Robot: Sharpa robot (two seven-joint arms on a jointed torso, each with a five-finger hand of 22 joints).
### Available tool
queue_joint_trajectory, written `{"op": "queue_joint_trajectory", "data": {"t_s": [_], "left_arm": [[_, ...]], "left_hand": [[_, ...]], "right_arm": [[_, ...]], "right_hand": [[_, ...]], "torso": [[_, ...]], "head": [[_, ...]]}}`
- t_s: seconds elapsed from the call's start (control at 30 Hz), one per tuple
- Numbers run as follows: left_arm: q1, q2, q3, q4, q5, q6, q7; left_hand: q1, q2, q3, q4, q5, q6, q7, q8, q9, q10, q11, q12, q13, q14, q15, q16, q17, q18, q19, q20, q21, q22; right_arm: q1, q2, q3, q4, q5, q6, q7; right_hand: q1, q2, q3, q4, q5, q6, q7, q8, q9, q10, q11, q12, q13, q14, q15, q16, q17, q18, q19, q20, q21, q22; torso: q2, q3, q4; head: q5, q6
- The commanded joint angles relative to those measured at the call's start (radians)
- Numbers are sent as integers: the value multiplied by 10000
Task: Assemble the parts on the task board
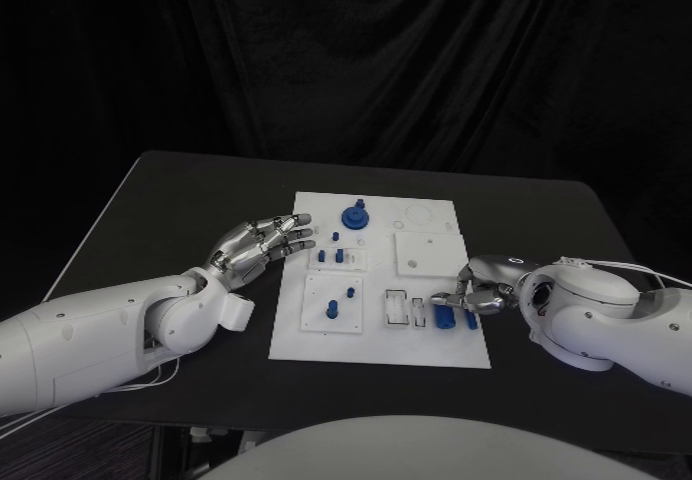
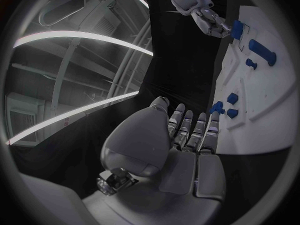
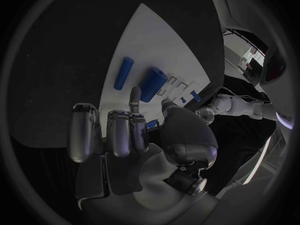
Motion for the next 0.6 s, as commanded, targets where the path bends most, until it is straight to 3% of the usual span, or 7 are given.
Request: {"op": "queue_joint_trajectory", "data": {"t_s": [0.03, 0.37, 0.47, 0.6], "left_arm": [[-26, 27, 8, 6, 41, 131, 30], [-50, 46, 8, -12, 41, 165, -3], [-57, 46, 8, -11, 41, 172, -8], [-64, 47, 8, -19, 41, 179, -24]], "left_hand": [[61, 72, 67, -5, -14, 19, 127, 40, 4, -11, 69, 31, 9, -1, 30, 27, 9, -154, 66, 1, 37, -14], [65, 74, 81, -7, -25, 0, 133, 37, 1, -20, 78, 20, 7, -10, 31, 20, 8, -156, 63, 1, 35, -26], [65, 74, 81, -7, -25, 0, 133, 37, 1, -20, 78, 20, 7, -10, 31, 20, 8, -156, 63, 1, 35, -26], [70, 74, 91, -9, -31, -3, 136, 35, 0, -22, 85, 25, 7, -12, 32, 25, 8, -158, 66, 0, 35, -24]], "right_arm": [[-32, 38, 2, -26, -89, -99, -222], [-80, 177, 2, -131, -89, 79, -297], [-106, 234, 2, -187, -89, 166, -312], [-159, 316, 2, -273, -89, 287, -307]], "right_hand": [[-66, -11, -54, 2, -43, 90, 14, -40, -11, 1022, -28, 26, 2631, 804, -60, 54, 1433, -157, 444, -45, 74, 2133], [-32, 13, -90, -13, -29, 148, 4, -62, -6, 1022, -36, 26, 2631, 801, -65, 45, 1413, -153, 437, -48, 65, 2128], [245, 40, -65, -32, 161, 194, -2, -132, -2, 1022, -42, 26, 2631, 797, -72, 37, 1395, -150, 429, -53, 63, 2123], [781, 12, -6, -34, 1357, 248, -8, -290, 21, 1022, -49, 26, 2631, 792, -79, 24, 1371, -146, 412, -61, 64, 2117]], "torso": [[7, 10, 10], [-3, -1, 4], [-8, -6, 2], [-6, -8, 5]], "head": [[-15, -1], [11, -1], [14, -1], [19, -1]]}}
